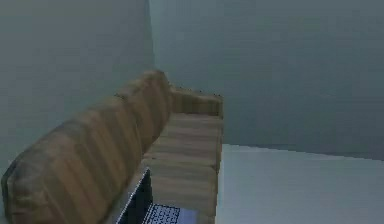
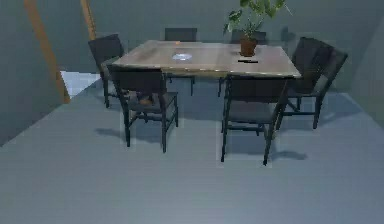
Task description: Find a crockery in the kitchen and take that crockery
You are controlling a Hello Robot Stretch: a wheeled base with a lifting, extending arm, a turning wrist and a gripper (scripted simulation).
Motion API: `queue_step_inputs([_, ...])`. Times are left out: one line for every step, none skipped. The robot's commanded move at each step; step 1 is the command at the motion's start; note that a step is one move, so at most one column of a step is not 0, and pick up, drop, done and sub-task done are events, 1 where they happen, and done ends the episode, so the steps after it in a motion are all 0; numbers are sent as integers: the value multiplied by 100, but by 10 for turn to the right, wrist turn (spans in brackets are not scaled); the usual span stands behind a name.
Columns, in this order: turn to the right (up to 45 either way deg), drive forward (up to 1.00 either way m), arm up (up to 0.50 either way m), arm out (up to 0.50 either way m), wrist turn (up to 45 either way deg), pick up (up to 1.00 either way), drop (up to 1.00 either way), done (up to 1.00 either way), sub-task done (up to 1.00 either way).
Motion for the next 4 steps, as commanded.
queue_step_inputs([450,0,0,0,0,0,0,0,0])
queue_step_inputs([450,0,0,0,0,0,0,0,0])
queue_step_inputs([420,0,0,0,0,0,0,0,0])
queue_step_inputs([0,10,0,0,0,0,0,0,0])
